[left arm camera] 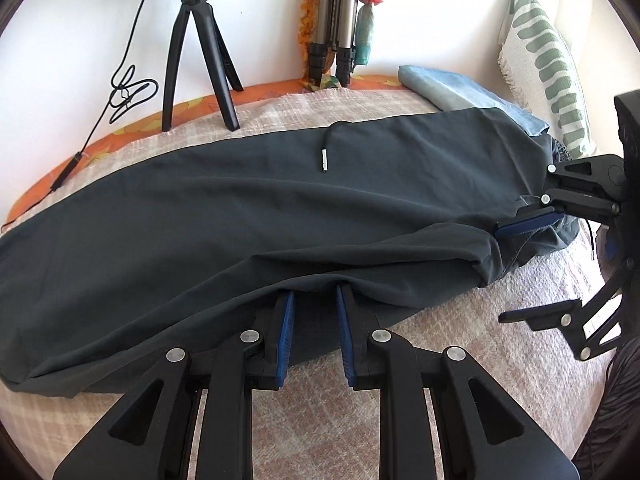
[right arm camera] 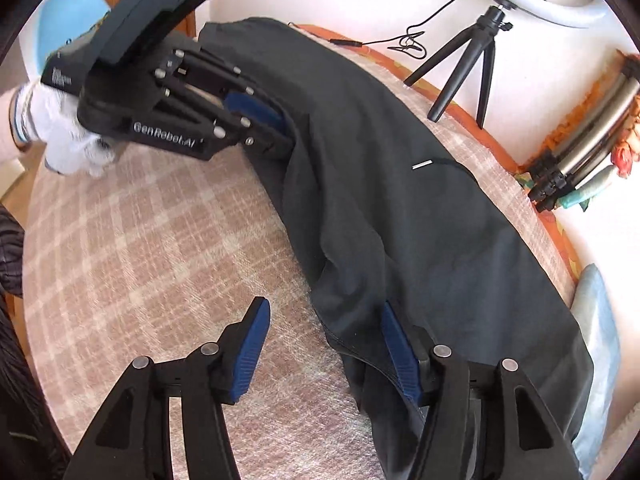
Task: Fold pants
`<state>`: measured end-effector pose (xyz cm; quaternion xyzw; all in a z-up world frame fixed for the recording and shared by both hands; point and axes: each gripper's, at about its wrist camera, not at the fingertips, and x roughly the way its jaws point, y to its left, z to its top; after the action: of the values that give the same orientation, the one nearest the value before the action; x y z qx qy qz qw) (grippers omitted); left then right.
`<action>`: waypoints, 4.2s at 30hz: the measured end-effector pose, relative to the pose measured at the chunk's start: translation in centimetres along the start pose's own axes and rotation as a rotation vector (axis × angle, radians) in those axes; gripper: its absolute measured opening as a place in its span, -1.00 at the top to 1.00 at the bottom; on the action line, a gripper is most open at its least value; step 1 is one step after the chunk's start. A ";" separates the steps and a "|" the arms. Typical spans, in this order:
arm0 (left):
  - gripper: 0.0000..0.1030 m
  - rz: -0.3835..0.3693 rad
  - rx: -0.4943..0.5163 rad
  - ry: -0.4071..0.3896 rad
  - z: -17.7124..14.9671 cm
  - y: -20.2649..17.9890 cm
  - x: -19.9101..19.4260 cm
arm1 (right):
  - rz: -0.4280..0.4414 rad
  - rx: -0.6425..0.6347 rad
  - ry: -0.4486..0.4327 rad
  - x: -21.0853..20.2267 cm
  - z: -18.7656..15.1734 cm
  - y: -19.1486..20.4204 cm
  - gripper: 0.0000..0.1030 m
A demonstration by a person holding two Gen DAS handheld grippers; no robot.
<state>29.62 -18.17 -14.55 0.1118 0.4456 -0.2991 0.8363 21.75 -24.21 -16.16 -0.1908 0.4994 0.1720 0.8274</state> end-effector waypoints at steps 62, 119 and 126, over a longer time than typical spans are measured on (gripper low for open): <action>-0.09 0.166 -1.148 -0.332 -15.2 43.6 -9.5 | 0.248 0.257 -0.181 0.4 17.7 2.0 -0.02; 0.74 0.264 -0.519 -0.424 -12.0 32.0 -11.5 | 0.402 0.256 0.208 21.0 48.0 13.5 0.67; 0.75 0.250 -0.497 -0.475 -10.1 29.7 -14.6 | 0.514 0.426 -0.003 13.5 46.0 7.5 0.72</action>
<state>34.36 15.89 -10.86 -0.1136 0.2808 -0.0949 0.9483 59.10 5.99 -9.59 0.1190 0.5546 0.2672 0.7790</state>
